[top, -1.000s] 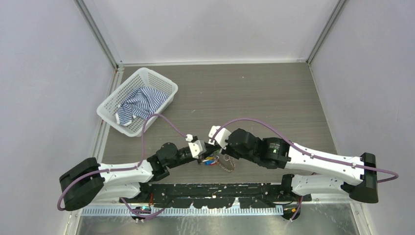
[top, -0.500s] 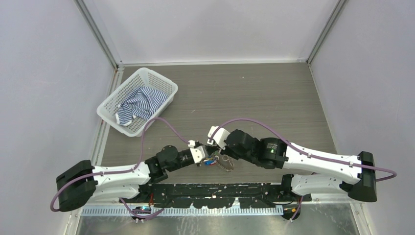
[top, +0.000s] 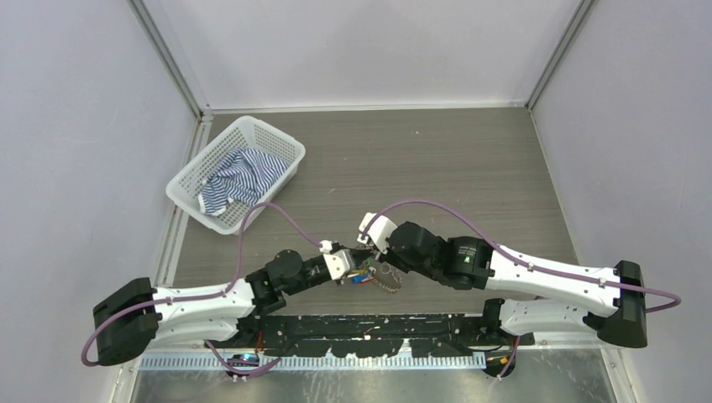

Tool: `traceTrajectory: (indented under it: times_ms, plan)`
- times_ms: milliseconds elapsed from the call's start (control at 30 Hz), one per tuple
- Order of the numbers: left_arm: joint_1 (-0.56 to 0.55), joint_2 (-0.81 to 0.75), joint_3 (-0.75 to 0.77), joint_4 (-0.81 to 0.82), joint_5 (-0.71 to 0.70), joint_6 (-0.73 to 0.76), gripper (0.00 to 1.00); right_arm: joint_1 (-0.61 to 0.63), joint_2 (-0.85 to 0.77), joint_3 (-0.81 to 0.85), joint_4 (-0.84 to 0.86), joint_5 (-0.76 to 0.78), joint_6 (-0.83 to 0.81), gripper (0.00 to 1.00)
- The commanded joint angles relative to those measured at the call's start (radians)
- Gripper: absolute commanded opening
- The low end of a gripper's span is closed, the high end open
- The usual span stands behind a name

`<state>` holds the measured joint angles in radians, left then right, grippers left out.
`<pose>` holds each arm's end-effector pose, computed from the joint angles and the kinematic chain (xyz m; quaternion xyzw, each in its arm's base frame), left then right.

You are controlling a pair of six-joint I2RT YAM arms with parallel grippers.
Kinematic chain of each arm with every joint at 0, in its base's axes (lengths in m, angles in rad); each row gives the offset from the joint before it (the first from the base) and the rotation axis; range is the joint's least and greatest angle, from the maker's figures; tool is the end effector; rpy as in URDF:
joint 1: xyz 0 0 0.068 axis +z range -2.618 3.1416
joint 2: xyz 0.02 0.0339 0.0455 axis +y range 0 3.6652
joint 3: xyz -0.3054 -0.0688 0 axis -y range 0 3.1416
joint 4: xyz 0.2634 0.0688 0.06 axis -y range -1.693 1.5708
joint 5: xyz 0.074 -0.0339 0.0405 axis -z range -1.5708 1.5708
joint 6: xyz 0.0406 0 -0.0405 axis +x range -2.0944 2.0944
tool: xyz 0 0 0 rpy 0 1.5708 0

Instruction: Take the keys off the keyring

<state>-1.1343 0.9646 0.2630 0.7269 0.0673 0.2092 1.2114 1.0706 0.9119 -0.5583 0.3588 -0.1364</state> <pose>0.0822 -0.1828 0.2432 0.4531 0.5311 -0.3403 0.6299 0.0934 0.2080 0.3255 -0.5012 0.7460 0.0691 0.4331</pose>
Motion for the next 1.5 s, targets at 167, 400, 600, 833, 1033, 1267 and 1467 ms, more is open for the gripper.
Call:
traceTrajectory:
  times_ms: [167, 400, 600, 833, 1033, 1267, 1467]
  plan:
    - [-0.022, -0.048, -0.016, 0.019, 0.036, -0.017, 0.00, -0.067, -0.064, -0.021, 0.058, 0.134, 0.036, 0.01]
    - [-0.022, -0.054, -0.019, 0.020, 0.035, -0.019, 0.00, -0.091, -0.071, -0.025, 0.043, 0.125, 0.045, 0.01]
    - [-0.022, -0.069, -0.021, 0.013, 0.034, -0.021, 0.00, -0.120, -0.068, -0.036, 0.031, 0.102, 0.060, 0.01]
    - [-0.022, -0.069, -0.025, 0.017, 0.037, -0.036, 0.00, -0.131, -0.064, -0.046, 0.058, 0.060, 0.067, 0.01]
    - [-0.022, -0.033, -0.015, 0.020, 0.049, -0.047, 0.00, -0.127, -0.033, 0.047, 0.045, -0.031, 0.011, 0.01]
    - [-0.022, -0.016, 0.001, 0.015, 0.010, -0.077, 0.00, -0.082, -0.012, 0.121, 0.027, -0.117, -0.037, 0.01]
    - [-0.022, -0.008, 0.008, 0.009, -0.024, -0.092, 0.00, -0.074, 0.015, 0.152, -0.015, -0.201, -0.048, 0.01]
